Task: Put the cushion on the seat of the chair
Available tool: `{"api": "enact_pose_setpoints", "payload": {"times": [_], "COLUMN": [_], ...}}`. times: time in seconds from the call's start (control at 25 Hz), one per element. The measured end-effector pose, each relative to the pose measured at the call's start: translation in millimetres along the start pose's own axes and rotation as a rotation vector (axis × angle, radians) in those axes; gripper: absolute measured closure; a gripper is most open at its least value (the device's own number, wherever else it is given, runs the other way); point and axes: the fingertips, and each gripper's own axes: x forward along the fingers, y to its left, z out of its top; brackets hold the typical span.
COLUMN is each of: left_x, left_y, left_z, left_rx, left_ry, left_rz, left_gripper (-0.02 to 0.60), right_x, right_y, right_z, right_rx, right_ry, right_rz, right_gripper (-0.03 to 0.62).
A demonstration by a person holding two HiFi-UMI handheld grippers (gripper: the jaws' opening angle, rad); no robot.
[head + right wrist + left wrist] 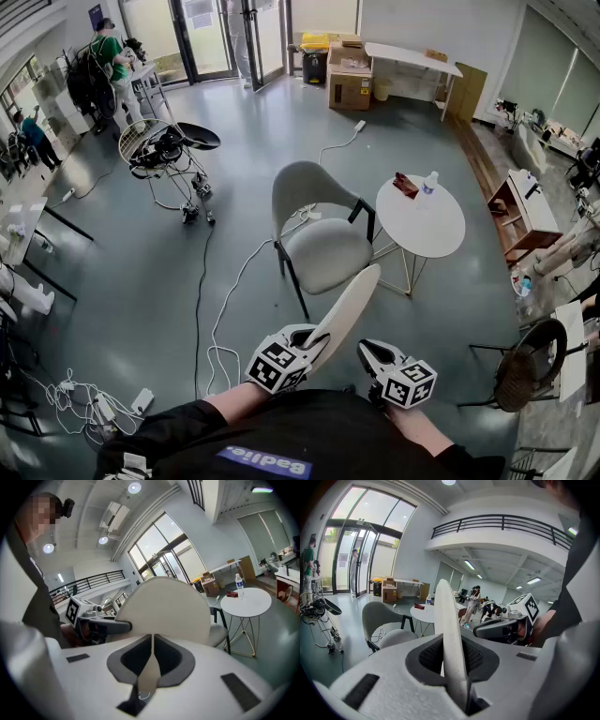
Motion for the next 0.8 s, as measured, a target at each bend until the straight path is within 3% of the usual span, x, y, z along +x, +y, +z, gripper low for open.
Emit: {"api": "enact_pose_setpoints", "payload": {"times": [0.8], "left_x": [16], "left_y": [-5], "left_z": [-4], "left_rx": [-0.008], "left_ry": [0.012], "left_rz": [-0.022], "left_gripper": [0.511], "right_x": [-4], "right_y": [-11], "right_z": [-1], "right_rx": [0.035], "right_ry": [-0.014], "right_rz": [0.009], "right_gripper": [0.554]}}
